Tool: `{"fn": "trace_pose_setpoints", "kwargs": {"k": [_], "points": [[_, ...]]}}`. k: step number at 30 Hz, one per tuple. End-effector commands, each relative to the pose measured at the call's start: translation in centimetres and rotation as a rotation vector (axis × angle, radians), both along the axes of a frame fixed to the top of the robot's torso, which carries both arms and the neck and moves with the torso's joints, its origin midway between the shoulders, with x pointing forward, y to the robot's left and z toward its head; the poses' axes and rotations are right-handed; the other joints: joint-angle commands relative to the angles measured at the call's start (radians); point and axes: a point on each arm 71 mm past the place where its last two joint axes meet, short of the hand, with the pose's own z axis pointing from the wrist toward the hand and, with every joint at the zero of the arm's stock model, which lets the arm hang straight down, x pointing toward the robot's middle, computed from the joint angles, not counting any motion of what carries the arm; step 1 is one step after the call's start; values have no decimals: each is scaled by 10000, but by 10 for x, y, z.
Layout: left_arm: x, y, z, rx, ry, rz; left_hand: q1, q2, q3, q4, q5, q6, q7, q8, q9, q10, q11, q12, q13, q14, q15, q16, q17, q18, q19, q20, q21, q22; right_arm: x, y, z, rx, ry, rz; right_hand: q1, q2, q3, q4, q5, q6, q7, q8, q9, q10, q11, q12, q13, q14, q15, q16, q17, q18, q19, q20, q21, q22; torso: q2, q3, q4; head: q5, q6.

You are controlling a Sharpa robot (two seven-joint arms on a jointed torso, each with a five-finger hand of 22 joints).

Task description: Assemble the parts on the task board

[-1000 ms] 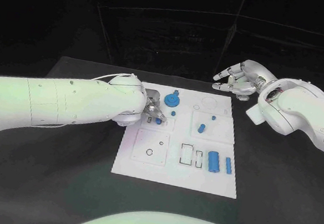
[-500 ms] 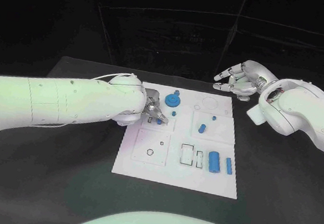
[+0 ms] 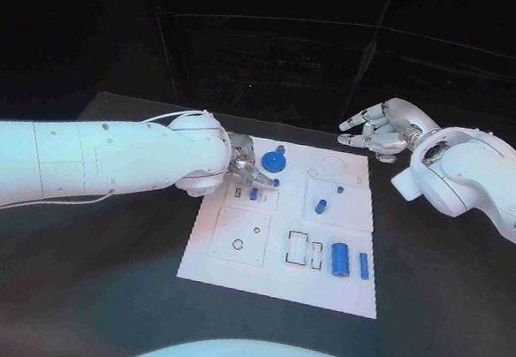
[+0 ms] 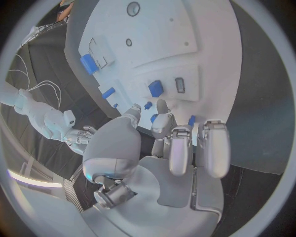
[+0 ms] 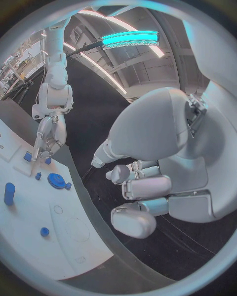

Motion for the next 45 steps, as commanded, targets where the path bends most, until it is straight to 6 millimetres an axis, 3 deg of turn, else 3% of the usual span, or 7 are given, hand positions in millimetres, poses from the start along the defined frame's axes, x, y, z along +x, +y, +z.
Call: {"fn": "trace_pose_setpoints", "kwargs": {"k": [1,6,11,15,18,23,45], "points": [[2,3,6,-151,-66,184,244,6,-125,-11,22,-8,-54,54,17,61,-5,28,-23,1021,-59,31,2634,-92,393,-100,-2,1041,0,1,1,-33,5,85,-112,-11,2,38,-58,-33,47,28,-14,-50,8,-32,-8,461,-30,-44,216,89,-67,35,-43,-9,-8,11,0,-2,19],[9,4,30,-361,-133,35,535,98,-344,12,23,-118,-13,-17,-1,-23,26,-73,-119,1021,-36,31,2634,-74,355,-87,-70,962,0,-1,0,-64,52,76,-112,-11,2,38,-58,-33,47,28,-14,-50,8,-32,-8,461,-30,-44,216,89,-67,35,-43,-9,-4,-5,10,-30,27],[23,9,52,-139,-100,-111,839,166,-590,15,23,-286,73,-206,-95,-128,92,-183,-221,1021,20,31,2634,-57,316,-48,-140,883,1,-2,0,-98,108,67,-117,-10,0,44,-64,-38,47,27,-15,-42,8,-20,4,460,-30,-47,214,90,-71,35,-48,-17,-10,17,11,-37,85],[40,17,60,263,112,-5,1304,261,-798,-84,25,-760,295,-738,-397,-382,285,-441,-454,1021,160,31,2634,-6,195,52,-340,644,1,-2,0,-94,97,48,-114,-9,1,44,-62,-40,47,26,-15,-48,8,-25,-3,463,-30,-40,226,92,-76,36,-55,-29,0,28,-14,-8,125],[51,24,58,552,339,116,1535,364,-928,-111,23,-925,429,-1069,-636,-424,402,-443,-459,1021,266,31,2634,-7,185,143,-356,638,1,-1,0,-69,52,46,-114,-9,1,44,-62,-40,47,26,-15,-48,8,-25,-3,463,-30,-40,226,92,-76,36,-55,-29,16,13,-45,0,155],[62,33,50,997,715,233,1768,498,-1127,-113,24,-974,526,-1409,-919,-477,489,-451,-480,1021,353,31,2634,5,166,248,-388,612,1,-1,0,-50,19,49,-108,-9,3,41,-59,-44,46,25,-15,-46,7,-21,1,467,-30,-31,242,90,-71,36,-51,-19,20,1,-24,-3,185],[72,40,22,1441,1222,389,1569,737,-1924,396,23,-536,521,-1665,-1262,-370,496,-247,-330,1021,376,31,2634,-28,249,316,-248,820,2,3,0,-69,38,125,-85,-5,12,31,-37,-52,45,24,-16,-42,4,-12,8,467,-31,-35,238,91,-72,36,-55,-23,8,10,-16,74,160]]}}
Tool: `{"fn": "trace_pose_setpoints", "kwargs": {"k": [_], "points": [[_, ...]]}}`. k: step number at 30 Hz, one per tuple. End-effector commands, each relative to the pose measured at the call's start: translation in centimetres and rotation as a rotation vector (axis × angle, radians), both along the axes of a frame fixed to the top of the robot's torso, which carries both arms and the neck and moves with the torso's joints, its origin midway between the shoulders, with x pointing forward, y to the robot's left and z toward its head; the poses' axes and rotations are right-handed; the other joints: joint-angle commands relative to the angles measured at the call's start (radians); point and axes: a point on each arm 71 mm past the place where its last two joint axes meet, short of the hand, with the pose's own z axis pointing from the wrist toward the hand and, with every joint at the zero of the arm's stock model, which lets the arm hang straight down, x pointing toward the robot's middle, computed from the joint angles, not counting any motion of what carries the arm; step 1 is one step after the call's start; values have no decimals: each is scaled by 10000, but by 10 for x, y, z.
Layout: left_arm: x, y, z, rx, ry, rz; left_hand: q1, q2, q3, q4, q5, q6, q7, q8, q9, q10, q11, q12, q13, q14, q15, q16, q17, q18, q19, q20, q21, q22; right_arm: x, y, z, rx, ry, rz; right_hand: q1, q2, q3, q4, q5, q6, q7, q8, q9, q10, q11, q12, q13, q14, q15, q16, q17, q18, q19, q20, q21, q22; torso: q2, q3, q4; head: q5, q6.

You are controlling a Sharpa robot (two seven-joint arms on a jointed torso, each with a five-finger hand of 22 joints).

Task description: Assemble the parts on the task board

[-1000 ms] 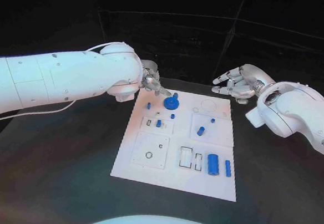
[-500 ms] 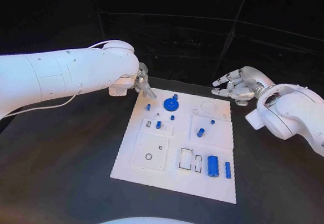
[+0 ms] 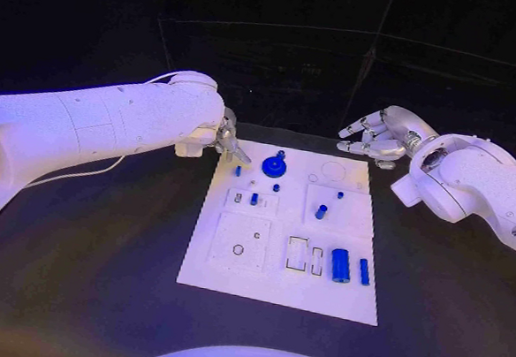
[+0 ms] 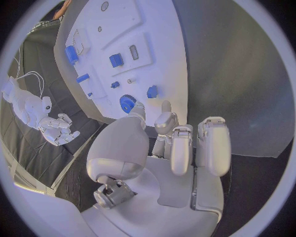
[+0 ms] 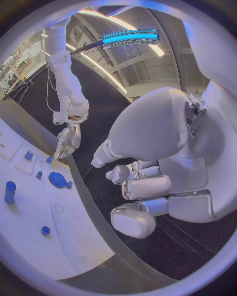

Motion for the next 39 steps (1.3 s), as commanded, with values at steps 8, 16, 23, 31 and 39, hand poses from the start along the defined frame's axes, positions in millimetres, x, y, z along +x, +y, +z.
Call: {"fn": "trace_pose_setpoints", "kwargs": {"k": [8,16,23,31,39], "points": [[0,-5,-5,-154,182,-337,-40,129,-159,82,29,150,-34,-43,-42,53,-2,56,21,1038,24,31,2634,-28,252,58,61,829,1,2,1,-53,-52,104,-68,-2,21,26,-15,-58,45,23,-16,-46,4,-12,3,468,-33,-35,245,92,-35,0,-57,-4,-11,9,14,20,-28],[0,-7,-8,-151,307,-394,54,155,-206,65,30,199,-47,-50,-61,70,-14,79,40,1038,16,31,2634,-33,261,52,78,853,1,4,1,-60,-49,130,-68,-2,21,26,-15,-58,45,23,-16,-46,4,-12,3,468,-33,-35,245,92,-35,0,-57,-4,-7,6,7,19,-35],[-2,-10,-12,-52,468,-473,421,311,-258,-63,31,292,-66,-93,-120,74,-31,82,36,1038,-2,31,2634,-35,263,35,82,869,2,5,1,-63,-44,146,-68,-2,21,26,-15,-58,45,23,-16,-46,4,-12,3,468,-33,-35,245,92,-35,0,-57,-4,-9,7,19,40,-42],[-2,-12,-13,-27,514,-527,756,491,-232,-223,32,352,-74,-128,-163,83,-42,91,38,1038,-10,31,2634,-36,263,25,83,879,2,6,1,-62,-39,165,-68,-2,21,26,-15,-58,45,23,-16,-46,4,-12,3,468,-33,-35,245,92,-35,0,-57,-4,-9,10,9,52,-47],[-2,-13,-13,-61,488,-552,969,586,-203,-352,33,393,-80,-144,-186,98,-48,106,50,1038,-15,31,2634,-38,266,20,86,890,2,5,1,-72,-23,152,-68,-2,21,26,-15,-58,45,23,-16,-46,4,-12,3,468,-33,-35,245,92,-35,0,-57,-4,-10,2,19,32,-54]]}}
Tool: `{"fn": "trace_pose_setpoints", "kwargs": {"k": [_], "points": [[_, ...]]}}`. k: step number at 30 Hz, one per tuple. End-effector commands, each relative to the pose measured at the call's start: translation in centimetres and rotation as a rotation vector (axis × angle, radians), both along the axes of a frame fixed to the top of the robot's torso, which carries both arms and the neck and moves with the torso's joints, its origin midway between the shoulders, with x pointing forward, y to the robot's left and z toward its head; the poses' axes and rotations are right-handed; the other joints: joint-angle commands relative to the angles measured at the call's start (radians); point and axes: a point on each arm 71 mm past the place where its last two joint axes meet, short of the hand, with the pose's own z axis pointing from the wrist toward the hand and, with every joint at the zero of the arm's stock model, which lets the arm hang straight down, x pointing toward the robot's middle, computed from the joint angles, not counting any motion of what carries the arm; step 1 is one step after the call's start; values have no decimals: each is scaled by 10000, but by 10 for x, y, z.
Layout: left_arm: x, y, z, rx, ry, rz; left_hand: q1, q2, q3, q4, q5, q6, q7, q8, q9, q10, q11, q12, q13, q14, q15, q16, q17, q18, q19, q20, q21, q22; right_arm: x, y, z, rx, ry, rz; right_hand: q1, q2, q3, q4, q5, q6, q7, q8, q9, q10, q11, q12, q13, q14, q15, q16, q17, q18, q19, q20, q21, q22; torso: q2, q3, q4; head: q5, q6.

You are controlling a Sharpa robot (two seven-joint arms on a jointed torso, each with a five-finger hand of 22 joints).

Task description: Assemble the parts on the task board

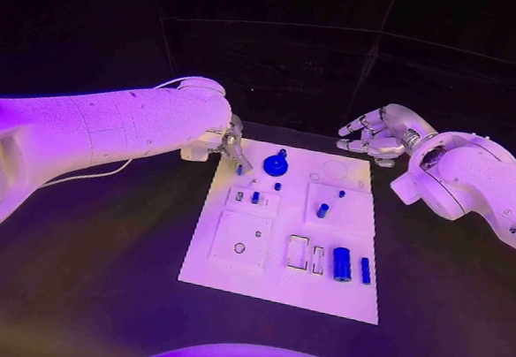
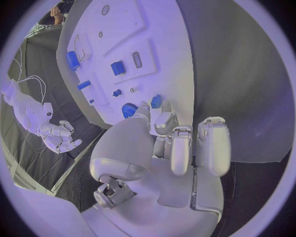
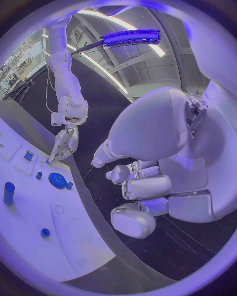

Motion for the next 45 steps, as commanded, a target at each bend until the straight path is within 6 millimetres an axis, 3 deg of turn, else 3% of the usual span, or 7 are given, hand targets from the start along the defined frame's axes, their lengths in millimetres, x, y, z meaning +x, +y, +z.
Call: {"fn": "trace_pose_setpoints", "kwargs": {"k": [1,9,14,21,30,39,45], "points": [[0,-2,1,-97,41,-133,157,15,13,-74,34,80,24,-60,-21,63,-11,46,23,1038,-15,31,2634,-38,265,19,48,889,0,1,1,-25,-16,88,-68,-2,21,26,-15,-58,45,23,-16,-46,3,-11,2,469,-33,-35,239,91,-36,1,-57,-5,-4,-9,7,-12,-3],[0,-4,0,-301,71,-144,767,406,335,-468,41,100,-3,-103,-59,75,-37,42,18,1038,-37,31,2634,-39,267,2,48,901,0,1,1,-32,-2,96,-68,-2,21,26,-15,-58,45,23,-16,-46,3,-11,2,469,-33,-35,239,91,-36,1,-57,-5,0,-7,2,-3,-18],[-1,-5,0,-437,163,-144,1732,813,1090,-1176,42,2,-86,-209,-126,36,-128,-13,-8,1038,-100,31,2634,-37,266,-49,42,906,0,1,1,-42,18,103,-68,-2,21,26,-15,-58,45,23,-16,-46,3,-11,2,469,-33,-35,239,91,-36,1,-57,-5,0,-4,2,-3,-18],[-1,-4,0,-676,264,-56,2380,980,1980,-1878,49,-111,-69,-307,-182,-26,-130,-115,-62,1038,-124,31,2634,-34,257,-90,21,893,0,1,1,-57,50,119,-57,3,27,27,20,-63,48,27,-15,-49,5,-5,3,470,-33,-37,242,92,-35,1,-62,-8,0,0,5,9,-39],[-6,4,0,-1372,301,424,1555,529,3765,-2457,33,-71,-20,-201,-105,64,-68,-180,-119,1038,-65,31,2634,-27,252,-42,-21,877,0,0,1,-62,47,99,-61,3,26,31,23,-64,48,27,-14,-53,6,-8,-3,472,-32,-34,247,92,-36,1,-64,-11,-6,-8,14,33,-47],[-21,12,7,-2662,14,1251,75,-278,6302,-2881,25,-152,-61,268,220,105,-92,-298,-286,1038,-87,31,2634,-9,247,-47,-105,831,0,-4,1,-80,51,32,-68,4,24,37,27,-65,49,28,-14,-55,8,-8,-5,471,-32,-36,244,92,-36,1,-65,-11,-41,10,86,5,-60],[-36,12,11,-3108,-369,1193,-222,-498,6833,-2943,48,-184,-54,432,326,-67,-103,-684,-691,1038,-87,31,2634,2,233,-54,-153,793,0,-6,1,-87,52,9,-68,4,24,37,27,-65,49,28,-14,-55,8,-8,-5,471,-32,-36,244,92,-36,1,-65,-11,-36,13,66,21,-65]]}}
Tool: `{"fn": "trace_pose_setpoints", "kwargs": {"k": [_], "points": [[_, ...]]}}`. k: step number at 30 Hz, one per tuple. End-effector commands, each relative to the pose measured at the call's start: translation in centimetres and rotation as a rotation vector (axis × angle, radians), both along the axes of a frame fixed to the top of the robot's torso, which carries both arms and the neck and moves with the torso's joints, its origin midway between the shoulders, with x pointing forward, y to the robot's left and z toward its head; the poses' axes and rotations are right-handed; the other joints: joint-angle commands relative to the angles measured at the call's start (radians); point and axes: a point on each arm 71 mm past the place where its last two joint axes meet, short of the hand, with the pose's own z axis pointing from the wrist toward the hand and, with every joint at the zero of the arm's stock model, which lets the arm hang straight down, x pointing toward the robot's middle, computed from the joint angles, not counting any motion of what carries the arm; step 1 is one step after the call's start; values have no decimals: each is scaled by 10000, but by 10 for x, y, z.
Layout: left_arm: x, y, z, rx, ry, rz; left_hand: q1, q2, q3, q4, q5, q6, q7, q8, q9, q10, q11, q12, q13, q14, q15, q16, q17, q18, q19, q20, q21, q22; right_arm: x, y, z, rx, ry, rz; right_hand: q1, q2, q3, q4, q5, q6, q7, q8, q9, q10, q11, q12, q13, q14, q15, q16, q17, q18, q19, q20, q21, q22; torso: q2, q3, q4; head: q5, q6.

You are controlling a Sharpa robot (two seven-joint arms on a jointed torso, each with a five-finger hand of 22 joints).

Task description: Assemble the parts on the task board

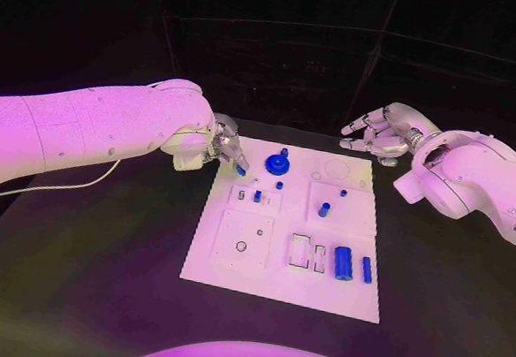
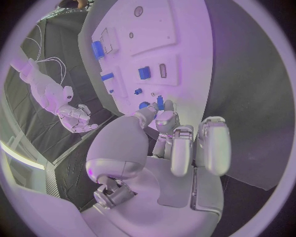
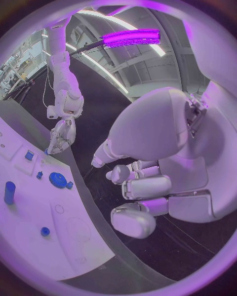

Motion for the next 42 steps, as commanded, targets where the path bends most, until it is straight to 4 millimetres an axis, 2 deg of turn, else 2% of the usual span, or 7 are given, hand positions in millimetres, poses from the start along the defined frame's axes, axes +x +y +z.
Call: {"fn": "trace_pose_setpoints", "kwargs": {"k": [1,6,10,11,22,29,42], "points": [[-3,-2,5,-605,-624,494,-118,3,957,-839,58,-38,-18,63,23,-61,11,-32,-28,1041,-15,31,2634,3,235,-54,-33,797,0,-1,1,-22,-21,52,-68,4,24,37,27,-28,13,28,-15,-55,8,-8,-5,471,-32,-36,248,92,-36,1,-66,-13,-2,6,-3,28,-14],[-12,-1,6,-282,-1636,183,-222,-147,1260,-907,57,-49,-38,181,93,22,-7,8,-16,1041,-27,31,2634,1,243,-63,-33,808,0,-3,1,-27,-29,15,-82,2,17,49,32,-30,14,28,-14,-69,10,-20,-23,467,-30,-49,228,97,-48,1,-81,-41,-20,8,29,10,-5],[-19,0,3,-42,-1962,-34,-237,-182,1316,-921,57,-50,-43,206,106,31,-11,3,-27,1041,-31,31,2634,2,244,-66,-36,806,0,-3,1,-20,-44,20,-82,2,17,49,32,-30,14,28,-14,-69,10,-20,-23,467,-30,-49,228,97,-48,1,-81,-41,4,-9,19,65,-20],[-21,0,2,22,-2032,-97,-237,-182,1316,-921,57,-50,-43,206,106,31,-11,3,-27,1041,-31,31,2634,2,244,-66,-36,806,0,-3,1,-18,-47,23,-82,2,17,49,32,-30,14,28,-14,-69,10,-20,-23,467,-30,-49,228,97,-48,1,-81,-41,13,-4,-1,84,-16],[-34,-6,-6,220,-2403,-537,-286,-260,1374,-920,56,-30,-57,270,141,35,-20,-15,-53,1041,-40,31,2634,7,238,-73,-54,789,0,-3,1,-9,-62,43,-82,0,16,49,34,-32,14,28,-14,-71,10,-21,-24,466,-30,-51,226,98,-51,1,-84,-46,12,7,-19,130,-78],[-37,-7,-12,541,-2265,-657,-361,-340,1411,-885,54,4,-86,366,193,33,-40,-48,-98,1041,-55,31,2634,13,228,-83,-79,766,0,-3,1,-11,-54,45,-82,0,16,49,34,-32,14,28,-14,-71,10,-21,-24,466,-30,-51,226,98,-51,1,-84,-46,3,7,-16,171,-100],[-43,-8,-21,823,-1768,-870,-460,-435,1425,-817,50,45,-138,529,286,25,-78,-76,-135,1041,-84,31,2634,17,223,-105,-97,756,0,-3,1,-7,-51,51,-82,0,16,49,34,-32,14,28,-14,-71,10,-21,-24,466,-30,-51,226,98,-51,1,-84,-46,8,12,-28,149,-123]]}}
